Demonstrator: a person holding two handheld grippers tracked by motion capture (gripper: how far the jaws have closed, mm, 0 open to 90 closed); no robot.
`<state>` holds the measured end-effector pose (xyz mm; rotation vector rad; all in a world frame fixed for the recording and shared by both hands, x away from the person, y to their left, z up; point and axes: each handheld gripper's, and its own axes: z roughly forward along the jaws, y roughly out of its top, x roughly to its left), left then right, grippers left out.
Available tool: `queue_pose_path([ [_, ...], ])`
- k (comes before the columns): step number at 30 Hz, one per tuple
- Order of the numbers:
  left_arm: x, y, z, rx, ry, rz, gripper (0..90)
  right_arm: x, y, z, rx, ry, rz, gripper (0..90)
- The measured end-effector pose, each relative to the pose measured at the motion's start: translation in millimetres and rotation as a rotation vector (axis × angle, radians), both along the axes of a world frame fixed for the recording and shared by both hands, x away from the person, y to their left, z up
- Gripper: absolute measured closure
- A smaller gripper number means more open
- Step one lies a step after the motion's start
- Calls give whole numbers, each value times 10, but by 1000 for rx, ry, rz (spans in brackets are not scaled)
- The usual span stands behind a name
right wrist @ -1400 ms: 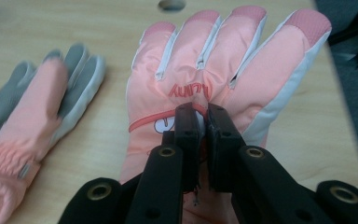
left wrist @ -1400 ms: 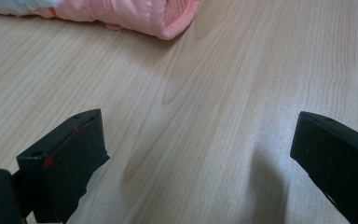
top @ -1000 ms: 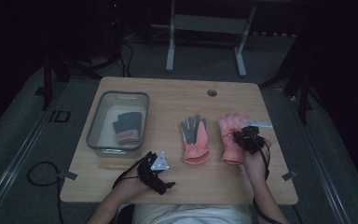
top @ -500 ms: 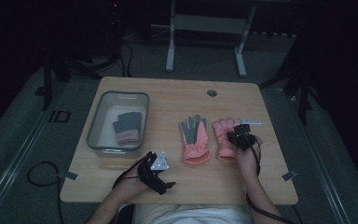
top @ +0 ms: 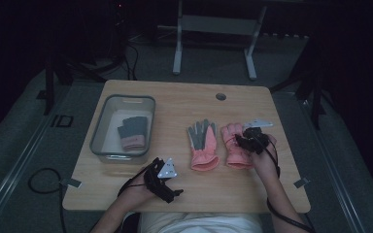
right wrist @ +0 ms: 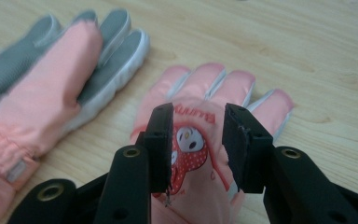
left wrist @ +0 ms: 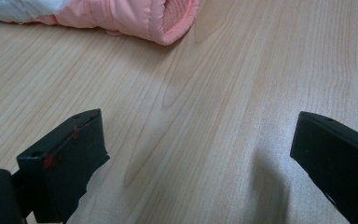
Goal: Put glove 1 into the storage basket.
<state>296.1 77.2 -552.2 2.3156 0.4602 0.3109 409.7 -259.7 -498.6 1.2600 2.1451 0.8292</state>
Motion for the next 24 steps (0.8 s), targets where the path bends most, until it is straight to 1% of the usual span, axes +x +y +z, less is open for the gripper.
queue_pose_path([
  [1, -1, 1, 1, -1, 0, 1, 28, 10, 1, -39, -22, 1, -2, 626],
  [2, -1, 2, 1, -2, 0, 2, 29, 21, 1, -84, -25, 18, 0, 621],
  [3, -1, 2, 1, -2, 0, 2, 28, 21, 1, -84, -25, 18, 0, 621],
  [4, -2, 5, 4, -3, -2, 3, 28, 29, -2, -121, -29, 25, 5, 614],
  [5, -1, 4, 2, -8, -2, 5, 28, 17, 7, -238, -62, 22, 5, 572],
  [7, 3, 2, -1, -9, 1, 4, 28, -8, 29, -294, -70, 8, -6, 527],
  [9, 0, -2, -1, -2, 0, 1, 28, -20, 53, -317, -87, 2, 1, 504],
  [10, -6, -7, 0, -8, 1, 3, 29, -20, 58, -316, -88, 5, 2, 491],
  [14, -11, -5, 4, -5, -3, 1, 28, -11, 65, -324, -96, 12, 16, 488],
  [15, -11, -3, 3, -8, -3, 4, 28, -13, 63, -327, -95, 12, 18, 505],
  [16, -9, -2, 3, -10, -1, 5, 28, -12, 55, -334, -86, 15, 22, 546],
  [17, -7, 0, 2, -9, -2, 5, 28, -17, 50, -337, -75, 20, 14, 603],
  [18, -6, 2, 4, -4, -5, 4, 29, -25, 49, -338, -66, 19, 7, 681],
  [20, -6, 4, 5, -5, -3, 3, 29, -48, 65, -335, -64, 13, -15, 790],
  [21, -6, 4, 6, -4, -3, 3, 29, -53, 75, -331, -62, 13, -22, 826],
  [24, -10, 5, 11, -15, -3, 8, 28, -56, 86, -254, -45, 16, -40, 858],
])
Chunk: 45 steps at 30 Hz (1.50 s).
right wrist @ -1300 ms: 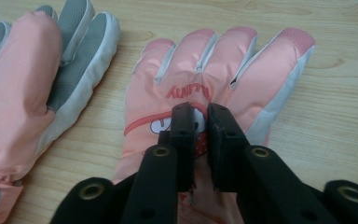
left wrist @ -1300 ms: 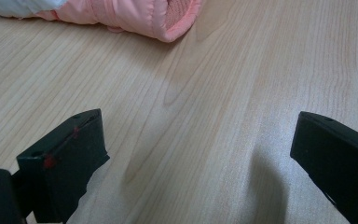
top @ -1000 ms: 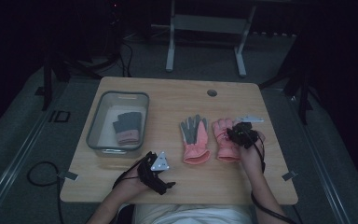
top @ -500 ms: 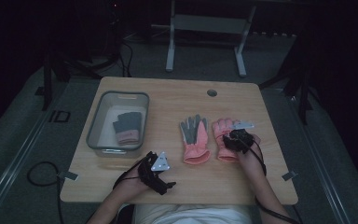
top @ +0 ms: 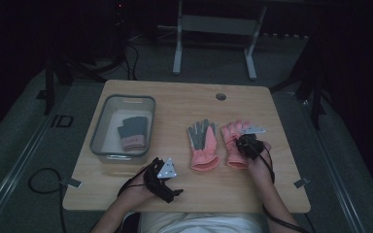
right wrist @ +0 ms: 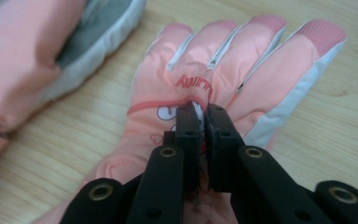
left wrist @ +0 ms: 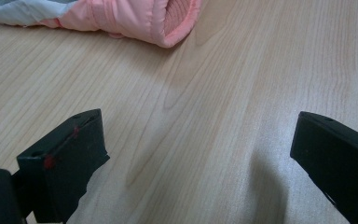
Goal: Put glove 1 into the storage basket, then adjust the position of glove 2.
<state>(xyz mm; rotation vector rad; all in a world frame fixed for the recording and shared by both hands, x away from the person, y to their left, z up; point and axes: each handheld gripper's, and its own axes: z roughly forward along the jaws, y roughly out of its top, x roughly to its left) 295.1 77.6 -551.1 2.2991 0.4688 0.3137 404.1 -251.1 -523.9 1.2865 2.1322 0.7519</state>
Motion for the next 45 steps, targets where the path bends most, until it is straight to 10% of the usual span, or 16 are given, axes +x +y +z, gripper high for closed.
queue_pose_path([
  [13, 12, 9, 9, 3, -6, -4, 29, -191, 142, 925, 72, -137, -14, 860],
  [23, 7, 11, 18, -6, -10, 0, 29, -309, 608, 1196, 117, -143, 47, 859],
  [31, 6, 9, 17, -1, -13, -3, 29, -378, 896, 1151, 142, -115, 69, 859],
  [45, 8, 4, 9, 2, -3, -6, 29, -208, 1188, 606, 76, 10, 95, 852],
])
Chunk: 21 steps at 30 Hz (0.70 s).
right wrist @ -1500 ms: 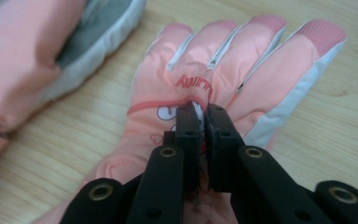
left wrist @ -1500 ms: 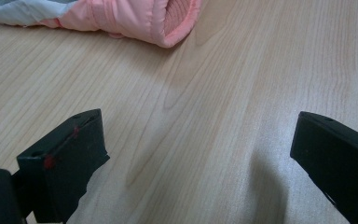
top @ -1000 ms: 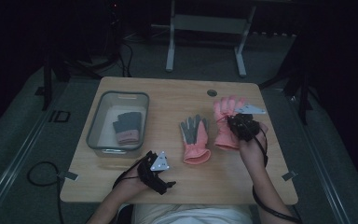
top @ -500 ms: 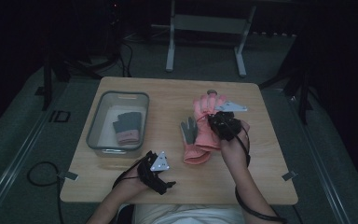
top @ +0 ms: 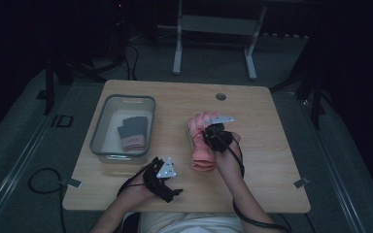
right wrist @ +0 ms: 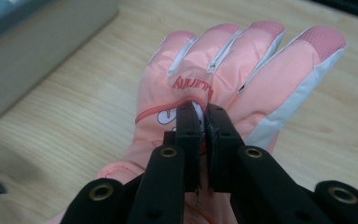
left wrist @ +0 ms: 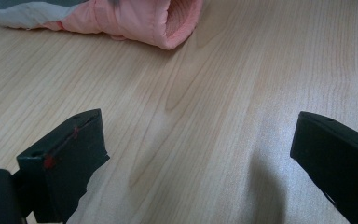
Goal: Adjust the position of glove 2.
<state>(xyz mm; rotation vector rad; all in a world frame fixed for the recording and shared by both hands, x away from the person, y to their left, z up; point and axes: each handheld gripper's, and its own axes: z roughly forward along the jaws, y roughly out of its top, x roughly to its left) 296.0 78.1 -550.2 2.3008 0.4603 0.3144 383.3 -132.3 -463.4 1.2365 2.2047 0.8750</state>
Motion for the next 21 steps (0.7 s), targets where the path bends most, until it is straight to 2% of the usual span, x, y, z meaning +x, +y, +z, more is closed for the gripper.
queue_pose_path([
  [4, -2, -3, 2, 1, -2, -6, 29, 45, 34, -183, -38, 4, -14, 839],
  [8, 11, -3, -14, 11, 2, -2, 29, 88, 27, -301, -31, 17, -17, 822],
  [10, 13, -10, -21, 5, 17, 3, 29, 80, 41, -315, -30, 6, -8, 791],
  [13, 9, -17, -10, 6, 19, 7, 29, 60, 39, -272, -29, -17, 18, 681],
  [15, 9, -13, 8, 2, 17, 15, 29, 50, -7, -196, 4, -21, 34, 625],
  [18, 20, 8, 70, -30, 22, 32, 49, 33, -121, -64, 33, -49, 52, 591],
  [21, 33, 19, 181, -27, 18, 50, 56, 18, -277, 51, 70, -75, 82, 584],
])
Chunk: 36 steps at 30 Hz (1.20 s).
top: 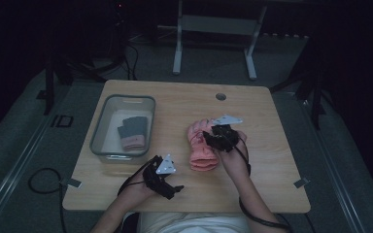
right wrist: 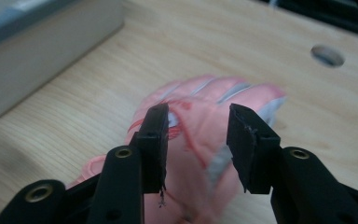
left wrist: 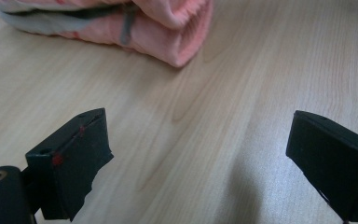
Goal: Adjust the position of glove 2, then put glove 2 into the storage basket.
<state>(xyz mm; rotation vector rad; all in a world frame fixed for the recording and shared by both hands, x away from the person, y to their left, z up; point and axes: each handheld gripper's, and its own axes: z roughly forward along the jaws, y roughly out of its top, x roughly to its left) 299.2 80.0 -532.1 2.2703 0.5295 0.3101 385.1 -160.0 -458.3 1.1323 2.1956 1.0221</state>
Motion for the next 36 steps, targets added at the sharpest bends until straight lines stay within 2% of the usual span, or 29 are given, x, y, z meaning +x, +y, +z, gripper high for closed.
queue_pose_path([
  [2, 13, -7, 112, -31, 6, 15, 56, 39, -123, 56, 30, 13, 2, 583],
  [3, 21, -20, 194, -50, -6, 35, 56, 57, -161, 71, 35, 12, 7, 579],
  [5, 31, -31, 240, -63, -14, 45, 74, 86, -209, 95, 43, 16, 1, 578],
  [6, 83, -55, 359, -82, -33, 73, 91, 139, -267, 131, 79, 29, 18, 552],
  [7, 132, -76, 423, -86, -41, 93, 91, 148, -273, 143, 93, 30, 20, 545],
  [9, 165, -92, 457, -92, -41, 108, 101, 159, -256, 159, 102, 28, 41, 528],
  [10, 273, -138, 541, -101, -29, 144, 120, 168, -236, 148, 112, 35, 53, 524],
  [13, 434, -212, 628, -73, -37, 207, 134, 223, -193, 60, 92, 55, 46, 506],
  [15, 557, -238, 664, -92, -24, 252, 139, 271, -191, -21, 99, 84, 40, 489],
  [17, 650, -254, 679, -82, -23, 281, 150, 310, -199, -113, 95, 107, 41, 478],
  [18, 650, -254, 679, -82, -23, 281, 158, 310, -199, -113, 95, 107, 41, 478],
  [19, 746, -275, 671, -79, -16, 311, 160, 342, -237, -236, 111, 142, 57, 452],
  [20, 796, -280, 659, -77, -6, 315, 170, 352, -261, -276, 125, 159, 59, 443],
  [22, 892, -298, 601, -80, 31, 330, 177, 377, -335, -374, 157, 204, 56, 398],
  [24, 988, -321, 512, -71, 78, 342, 177, 408, -399, -477, 159, 258, 58, 351],
  [26, 1089, -341, 395, -65, 142, 348, 177, 433, -447, -572, 154, 302, 64, 339],
  [28, 1187, -364, 265, -85, 216, 352, 177, 464, -497, -637, 176, 350, 65, 339],
  [31, 1287, -445, 84, -61, 273, 352, 180, 501, -546, -706, 211, 393, 81, 346],
  [33, 1305, -459, 49, -71, 287, 351, 197, 511, -554, -725, 220, 410, 90, 354],
  [34, 1365, -448, -17, -111, 339, 351, 198, 524, -550, -741, 224, 428, 95, 393],
  [35, 1365, -448, -17, -111, 339, 351, 202, 527, -547, -740, 228, 436, 105, 432],
  [36, 1424, -423, -103, -150, 404, 338, 220, 527, -533, -739, 225, 437, 118, 441],
])
